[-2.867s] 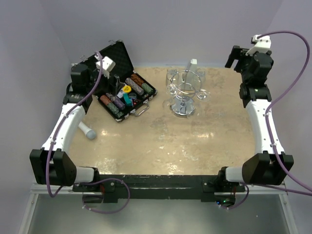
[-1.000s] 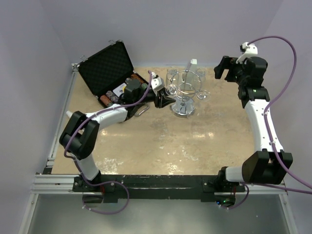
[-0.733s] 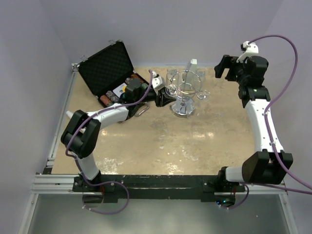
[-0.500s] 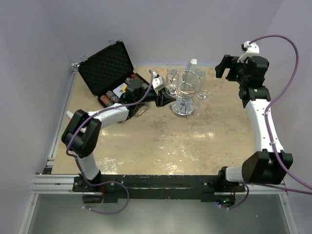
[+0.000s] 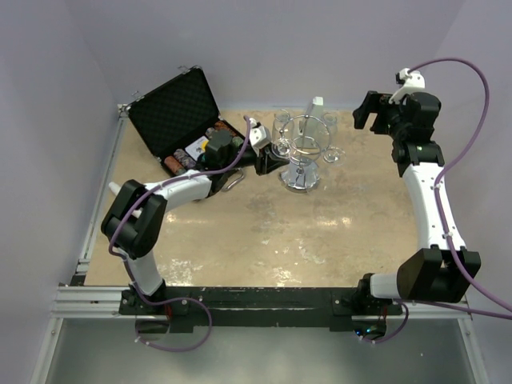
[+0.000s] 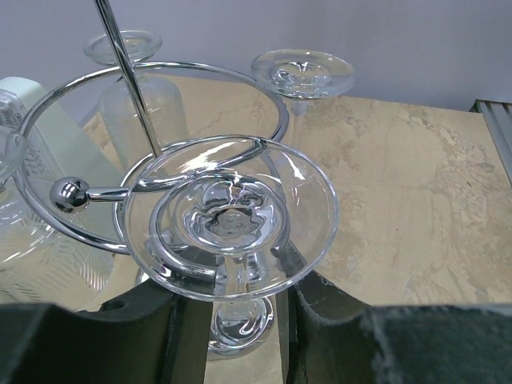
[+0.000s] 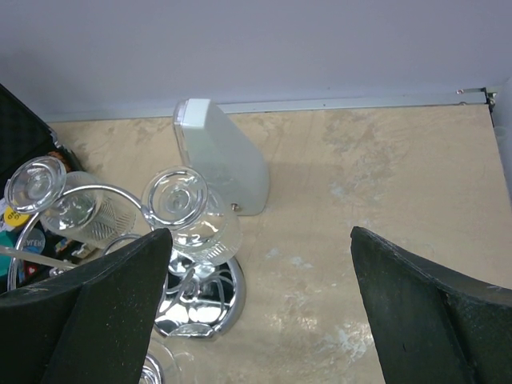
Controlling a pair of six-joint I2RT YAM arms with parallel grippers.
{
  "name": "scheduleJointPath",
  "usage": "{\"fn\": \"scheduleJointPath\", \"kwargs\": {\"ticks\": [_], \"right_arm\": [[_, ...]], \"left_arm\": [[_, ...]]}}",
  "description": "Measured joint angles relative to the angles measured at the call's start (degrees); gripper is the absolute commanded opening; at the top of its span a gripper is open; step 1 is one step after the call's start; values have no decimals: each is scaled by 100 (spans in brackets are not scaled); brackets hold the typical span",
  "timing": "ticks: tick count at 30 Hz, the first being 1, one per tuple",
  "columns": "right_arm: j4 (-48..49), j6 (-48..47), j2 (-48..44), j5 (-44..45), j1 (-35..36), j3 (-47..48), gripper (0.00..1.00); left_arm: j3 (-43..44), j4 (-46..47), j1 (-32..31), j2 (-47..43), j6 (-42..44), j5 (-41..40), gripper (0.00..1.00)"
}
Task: Take the wine glass off the wine glass rack
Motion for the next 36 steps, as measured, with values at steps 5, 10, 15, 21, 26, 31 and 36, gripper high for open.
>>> {"fn": "scheduleJointPath", "kwargs": {"ticks": [5, 10, 15, 21, 26, 31, 36], "right_arm": [[-111, -7, 0, 0, 0, 28, 98], [-153, -9, 0, 0, 0, 79, 98], [-179, -7, 0, -2, 0, 98, 98], [-181, -9, 0, 0, 0, 127, 98], [-181, -7, 0, -2, 0, 127, 98], [-181, -7, 0, 0, 0, 127, 98], [-179, -7, 0, 0, 0, 127, 99]], "left_arm": [[-92, 85, 0, 2, 35, -17, 38], [-212, 92, 0, 31, 48, -59, 39], [-247, 101, 0, 133, 48, -83, 36], [-247, 168, 0, 157, 50, -120, 27], [-247, 227, 0, 160, 57, -164, 18], [-247, 254, 0, 160, 63, -184, 6], [-251, 256, 0, 153, 59, -197, 0]]}}
